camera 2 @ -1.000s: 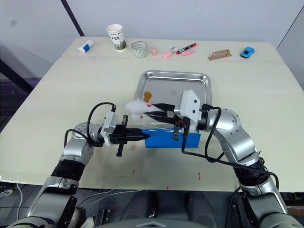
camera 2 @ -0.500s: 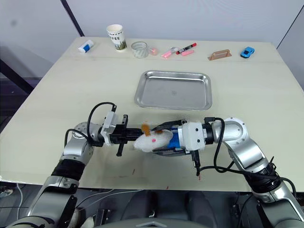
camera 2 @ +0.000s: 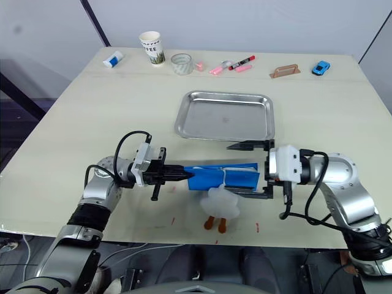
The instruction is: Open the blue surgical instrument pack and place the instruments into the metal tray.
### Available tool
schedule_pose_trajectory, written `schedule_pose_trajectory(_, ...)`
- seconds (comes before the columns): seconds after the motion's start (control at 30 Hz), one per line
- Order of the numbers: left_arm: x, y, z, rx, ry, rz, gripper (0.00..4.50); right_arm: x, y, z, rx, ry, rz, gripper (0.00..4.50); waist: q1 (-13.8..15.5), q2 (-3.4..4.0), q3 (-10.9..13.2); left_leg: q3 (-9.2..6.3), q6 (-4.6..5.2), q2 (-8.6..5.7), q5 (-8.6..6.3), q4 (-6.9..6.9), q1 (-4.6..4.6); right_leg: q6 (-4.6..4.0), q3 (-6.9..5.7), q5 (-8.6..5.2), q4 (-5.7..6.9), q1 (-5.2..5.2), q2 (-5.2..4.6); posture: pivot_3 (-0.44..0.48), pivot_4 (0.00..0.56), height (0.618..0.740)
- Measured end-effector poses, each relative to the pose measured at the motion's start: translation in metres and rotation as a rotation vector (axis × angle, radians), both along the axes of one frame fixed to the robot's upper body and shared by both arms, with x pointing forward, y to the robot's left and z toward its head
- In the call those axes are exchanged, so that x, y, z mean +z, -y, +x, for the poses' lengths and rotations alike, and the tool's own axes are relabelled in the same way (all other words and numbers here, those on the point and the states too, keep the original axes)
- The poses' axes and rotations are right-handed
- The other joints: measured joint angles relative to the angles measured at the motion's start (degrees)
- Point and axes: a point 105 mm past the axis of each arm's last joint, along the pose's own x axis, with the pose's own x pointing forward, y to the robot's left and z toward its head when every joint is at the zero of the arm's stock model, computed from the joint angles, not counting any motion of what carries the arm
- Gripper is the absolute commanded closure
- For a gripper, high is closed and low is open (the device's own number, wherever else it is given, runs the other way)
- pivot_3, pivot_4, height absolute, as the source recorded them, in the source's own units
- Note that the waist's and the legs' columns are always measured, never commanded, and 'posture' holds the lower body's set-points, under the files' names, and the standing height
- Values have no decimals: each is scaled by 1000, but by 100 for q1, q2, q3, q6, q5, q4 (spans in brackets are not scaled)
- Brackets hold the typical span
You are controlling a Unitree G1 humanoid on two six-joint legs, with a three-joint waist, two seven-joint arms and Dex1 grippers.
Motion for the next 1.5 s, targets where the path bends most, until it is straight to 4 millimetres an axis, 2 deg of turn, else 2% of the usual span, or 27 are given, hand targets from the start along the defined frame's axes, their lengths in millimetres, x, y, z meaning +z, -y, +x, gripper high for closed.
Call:
schedule_pose_trajectory(0.13,0,0,0,-2,0,0,4500,-23,19,11,-105,-179,5,92,0,0,0,1,0,0,0,0,0,0,2,0,0,0,1,0,150,718)
schedule_pose_trajectory(0.3,0,0,0,-3,0,0,4500,-42,29,18,-145,-274,-16,92,0,0,0,0,0,0,0,0,-1,0,2,0,-1,-1,2,0,150,718)
schedule_pose_trajectory(0.4,0,0,0,-3,0,0,4500,-51,27,21,-145,-303,-19,915,0,0,0,1,0,0,0,0,-1,1,3,0,0,-1,2,0,150,718)
schedule_pose_trajectory(0.47,0,1,0,-5,0,0,4500,-50,24,23,-137,-306,-1,1883,1,0,0,0,0,0,0,0,-1,1,3,0,-1,-1,2,0,150,718)
schedule_pose_trajectory(0.5,0,1,0,-5,0,0,4500,-48,22,25,-130,-297,6,2672,1,1,0,1,0,0,0,0,-1,1,3,0,-1,-1,2,0,150,718)
schedule_pose_trajectory(0.53,0,1,0,-5,0,0,4500,-47,21,25,-128,-295,7,2847,1,0,0,0,0,0,0,0,-1,1,3,0,-1,-1,2,0,150,718)
schedule_pose_trajectory(0.67,0,0,0,-3,0,0,4500,-46,20,24,-117,-296,10,4455,2,0,0,-1,0,0,0,0,-2,1,2,0,-1,-1,2,0,150,718)
schedule_pose_trajectory(0.83,0,-1,1,5,-30,0,4500,-47,18,24,-110,-300,19,4455,-1,0,0,-1,0,0,0,0,-1,1,2,0,1,-1,3,0,150,718)
schedule_pose_trajectory(0.87,0,-2,1,6,-41,5,3776,-47,18,24,-109,-300,19,4500,-2,0,0,-1,0,0,0,0,-1,1,2,0,1,-1,4,0,150,718)
schedule_pose_trajectory(0.9,0,-2,1,8,-46,9,3556,-47,18,24,-108,-300,20,4500,-8,0,0,-1,0,1,0,0,-1,1,2,0,1,-1,4,0,150,718)
schedule_pose_trajectory(1.03,-3,-13,0,24,-107,57,1729,-48,17,23,-107,-303,26,4500,-40,-1,2,-1,0,2,0,-1,-6,1,2,0,-1,-6,5,0,150,718)
schedule_pose_trajectory(1.07,0,-16,-1,26,-114,63,1385,-48,16,24,-109,-303,28,4500,-44,-2,3,-1,0,2,0,-1,-7,1,2,0,-1,-7,4,0,150,718)
schedule_pose_trajectory(1.13,12,-26,-4,32,-120,67,291,-48,16,23,-113,-305,36,4500,-73,-11,9,-4,0,4,0,-2,-10,0,0,0,-1,-8,4,0,150,718)
schedule_pose_trajectory(1.17,20,-33,-6,41,-122,65,137,-49,15,23,-116,-306,39,4500,-86,-10,10,-2,0,3,0,-3,-10,0,1,-1,-1,-9,3,0,150,718)
schedule_pose_trajectory(1.27,42,-42,-22,11,-116,85,137,-49,16,22,-122,-311,49,4500,-128,-10,13,1,0,3,0,-5,-9,1,4,-1,-4,-9,-2,0,150,718)
schedule_pose_trajectory(1.4,42,-28,-39,-79,-135,73,137,-48,14,24,-133,-322,75,4500,-113,-12,14,1,0,1,0,-4,-9,2,-1,-1,-1,-8,-3,0,150,718)
schedule_pose_trajectory(1.43,39,-16,-44,-125,-132,67,137,-47,12,25,-137,-319,87,4500,-104,-11,14,1,0,0,0,-4,-8,1,0,-1,1,-8,-2,0,150,718)
schedule_pose_trajectory(1.5,36,-6,-47,-158,-126,55,137,-46,11,26,-140,-316,92,4500,-104,-12,14,1,0,0,0,-4,-8,1,1,-1,-1,-8,-1,0,150,718)
